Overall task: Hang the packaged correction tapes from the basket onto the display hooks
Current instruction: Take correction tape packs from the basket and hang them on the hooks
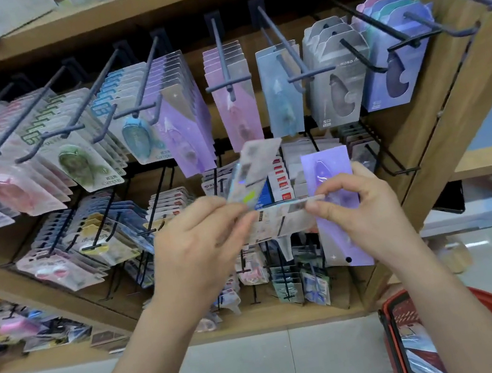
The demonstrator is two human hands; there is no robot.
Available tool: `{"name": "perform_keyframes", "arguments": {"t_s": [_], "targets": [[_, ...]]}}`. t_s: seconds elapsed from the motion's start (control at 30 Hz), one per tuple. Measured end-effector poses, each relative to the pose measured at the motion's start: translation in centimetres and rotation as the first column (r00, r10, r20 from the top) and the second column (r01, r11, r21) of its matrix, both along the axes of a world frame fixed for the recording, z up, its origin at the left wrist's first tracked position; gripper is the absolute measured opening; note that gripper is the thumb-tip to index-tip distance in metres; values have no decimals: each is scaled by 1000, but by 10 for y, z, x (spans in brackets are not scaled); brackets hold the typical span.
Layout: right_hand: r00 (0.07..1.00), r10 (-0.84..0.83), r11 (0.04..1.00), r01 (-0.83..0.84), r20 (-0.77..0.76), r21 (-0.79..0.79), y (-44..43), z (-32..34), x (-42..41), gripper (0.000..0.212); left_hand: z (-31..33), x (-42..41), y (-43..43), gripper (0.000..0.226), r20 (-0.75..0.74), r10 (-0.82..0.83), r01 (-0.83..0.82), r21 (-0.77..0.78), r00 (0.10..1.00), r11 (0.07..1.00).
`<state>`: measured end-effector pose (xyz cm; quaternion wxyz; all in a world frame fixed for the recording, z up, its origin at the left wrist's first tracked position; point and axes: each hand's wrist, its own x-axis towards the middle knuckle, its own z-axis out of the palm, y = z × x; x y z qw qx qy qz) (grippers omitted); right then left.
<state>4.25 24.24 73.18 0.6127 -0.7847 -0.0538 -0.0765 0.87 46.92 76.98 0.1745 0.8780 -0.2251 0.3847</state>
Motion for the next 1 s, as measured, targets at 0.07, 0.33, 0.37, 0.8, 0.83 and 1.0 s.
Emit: {"name": "perform_keyframes", "arguments": {"t_s": [0.07, 0.33, 0.37, 0.8, 0.83, 1.0], "targets": [[1000, 7, 1000, -6, -26, 6, -3, -3, 0, 17, 4, -2, 8, 10, 53, 65, -65, -4, 996, 998], [963, 95, 916, 14, -253, 401, 17, -1, -1, 21, -7, -20, -2, 28, 139, 30, -68, 274, 990, 959], [954, 138, 873, 11, -268, 487, 24, -1, -2, 16, -13, -21, -8, 23, 117, 13, -45, 277, 993, 960], [907, 352, 715, -101, -232, 692, 67, 3, -17, 17, -17, -37, 3, 11, -263, 68, -120, -189, 962, 975], [907, 356, 725, -117, -224, 678, 71, 4, -18, 18, -14, -38, 5, 18, -277, 76, -141, -221, 958, 965], [919, 355, 784, -192, -172, 591, 91, 10, -22, 15, -5, -42, 25, 74, -466, 134, -367, -455, 875, 811]]}}
